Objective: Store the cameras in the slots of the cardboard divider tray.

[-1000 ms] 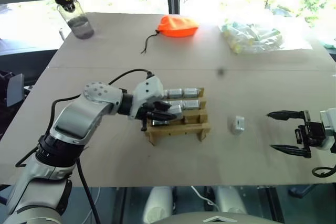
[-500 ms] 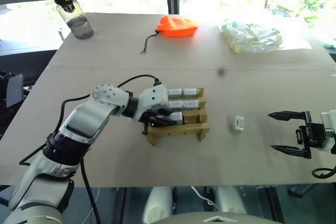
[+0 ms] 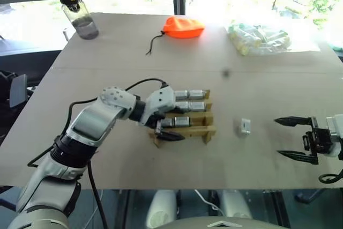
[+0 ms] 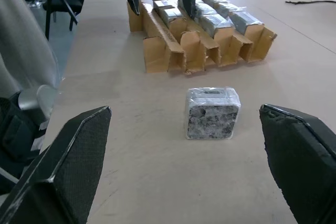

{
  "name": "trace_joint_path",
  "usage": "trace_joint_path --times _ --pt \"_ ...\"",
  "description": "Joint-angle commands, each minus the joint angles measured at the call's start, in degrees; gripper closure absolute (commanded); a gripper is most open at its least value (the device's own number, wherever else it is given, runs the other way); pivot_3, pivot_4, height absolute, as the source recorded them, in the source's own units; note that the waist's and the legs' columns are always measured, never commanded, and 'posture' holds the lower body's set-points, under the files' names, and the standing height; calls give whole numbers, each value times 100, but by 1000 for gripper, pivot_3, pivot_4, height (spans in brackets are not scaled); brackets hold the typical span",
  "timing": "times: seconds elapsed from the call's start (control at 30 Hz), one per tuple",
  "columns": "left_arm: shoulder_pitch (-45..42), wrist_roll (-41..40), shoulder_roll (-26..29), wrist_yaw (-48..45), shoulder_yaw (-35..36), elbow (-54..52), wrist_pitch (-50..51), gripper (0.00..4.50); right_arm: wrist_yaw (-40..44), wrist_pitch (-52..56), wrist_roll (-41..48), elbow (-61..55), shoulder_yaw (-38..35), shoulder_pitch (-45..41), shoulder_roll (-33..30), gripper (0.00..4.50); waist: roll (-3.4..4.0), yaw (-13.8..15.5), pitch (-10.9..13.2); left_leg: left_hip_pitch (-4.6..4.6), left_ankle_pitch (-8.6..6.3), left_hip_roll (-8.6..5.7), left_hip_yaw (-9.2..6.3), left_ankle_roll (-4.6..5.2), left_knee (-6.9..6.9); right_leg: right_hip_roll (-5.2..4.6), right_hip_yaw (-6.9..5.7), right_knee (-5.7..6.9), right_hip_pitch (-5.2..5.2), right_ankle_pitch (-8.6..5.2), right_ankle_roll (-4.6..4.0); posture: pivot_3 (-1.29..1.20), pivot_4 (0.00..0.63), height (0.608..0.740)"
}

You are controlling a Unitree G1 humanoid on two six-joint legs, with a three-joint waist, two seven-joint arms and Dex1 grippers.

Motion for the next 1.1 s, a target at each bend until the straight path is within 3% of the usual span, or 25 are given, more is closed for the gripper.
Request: trace_joint_path --times 0.03,0.17,0.33,0.47,0.5,0.6,0.7,0.8,1.1 --pt "-65 -910 -23 -30 932 -486 392 62 -216 755 -3 -556 -700 307 145 0 0 -4 0 0 0 1 -1 0 1 0 0 0 1 0 0 0 150 726" --pt "104 -1416 152 -56 1503 -607 561 62 -2105 1519 -696 -1720 -1147 943 333 0 4 -22 -2 2 0 4 -1 -2 1 -6 -1 5 1 -1 0 0 150 726" --pt "680 -1611 357 250 2007 -909 650 62 -4210 2842 -344 -4049 -1507 1861 974 0 7 -21 -3 4 0 6 -1 -4 -2 -3 0 6 1 -1 1 0 150 726" --pt "1035 -1965 695 298 2489 -1326 820 62 -6120 3816 -652 -5384 -1765 2429 1410 0 3 -2 -4 -1 0 2 -1 -4 3 -10 0 3 2 -2 3 0 150 726" --pt "1072 -2018 759 323 2551 -1388 842 62 -6494 4012 -862 -5596 -1818 2515 1448 0 4 2 -4 0 0 1 -1 -4 3 -12 0 2 4 -2 3 0 150 726" --pt "1112 -2370 959 364 2803 -1506 1088 62 -7126 4511 -382 -6013 -1932 2533 1737 0 0 -5 -6 0 -1 -3 0 -4 3 -15 0 1 3 -10 16 0 150 726" --pt "1181 -2469 1164 350 2899 -1567 1137 62 -8273 5071 -527 -6517 -1804 2586 2146 0 -1 -19 -7 3 -1 -1 1 -4 2 -9 3 2 2 -12 18 0 150 726" --pt "1154 -2501 1250 393 2827 -1525 1136 62 -9729 5866 -1217 -7264 -1210 2506 2689 0 3 -20 -8 6 1 5 -2 -8 -12 0 1 2 -1 -13 16 0 150 726" --pt "1054 -2411 1279 309 2545 -1377 969 62 -11012 7291 -1004 -7582 -912 1750 3447 0 -8 -26 -14 3 1 -3 6 -7 -20 -1 6 -7 -6 -9 11 0 150 726"
